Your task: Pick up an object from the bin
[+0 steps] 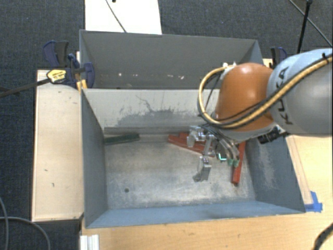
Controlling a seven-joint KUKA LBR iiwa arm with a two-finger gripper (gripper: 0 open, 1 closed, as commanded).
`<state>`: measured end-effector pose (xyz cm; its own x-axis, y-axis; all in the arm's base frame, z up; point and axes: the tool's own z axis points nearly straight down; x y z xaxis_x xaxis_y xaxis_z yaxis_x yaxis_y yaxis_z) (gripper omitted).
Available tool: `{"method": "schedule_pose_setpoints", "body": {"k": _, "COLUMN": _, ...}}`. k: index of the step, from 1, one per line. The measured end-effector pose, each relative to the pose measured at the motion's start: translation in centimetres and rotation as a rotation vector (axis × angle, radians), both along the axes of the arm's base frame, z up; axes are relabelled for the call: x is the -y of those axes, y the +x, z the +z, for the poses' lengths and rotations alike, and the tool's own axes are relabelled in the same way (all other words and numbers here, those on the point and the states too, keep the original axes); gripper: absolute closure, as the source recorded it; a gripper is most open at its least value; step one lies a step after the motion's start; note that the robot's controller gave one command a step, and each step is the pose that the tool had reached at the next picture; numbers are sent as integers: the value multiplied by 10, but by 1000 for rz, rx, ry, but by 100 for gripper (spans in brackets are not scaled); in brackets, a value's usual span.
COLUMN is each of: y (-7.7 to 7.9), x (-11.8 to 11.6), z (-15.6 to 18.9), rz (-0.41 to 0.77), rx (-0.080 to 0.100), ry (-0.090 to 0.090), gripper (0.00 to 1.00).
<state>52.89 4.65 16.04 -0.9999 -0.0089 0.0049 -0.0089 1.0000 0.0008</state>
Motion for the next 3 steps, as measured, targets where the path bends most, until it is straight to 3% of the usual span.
{"method": "schedule_pose_setpoints", "body": {"k": 1, "y": 58, "x": 55, "z": -93, "rz": -9, "rx": 7, "ry": -2, "gripper": 0}}
{"method": "schedule_pose_setpoints", "body": {"k": 2, "y": 53, "x": 18, "z": -58, "rz": -18, "rx": 12, "ry": 1, "gripper": 0}}
{"method": "schedule_pose_setpoints", "body": {"k": 3, "y": 50, "x": 14, "z": -57, "rz": -290, "rx": 8, "ry": 0, "gripper": 0}}
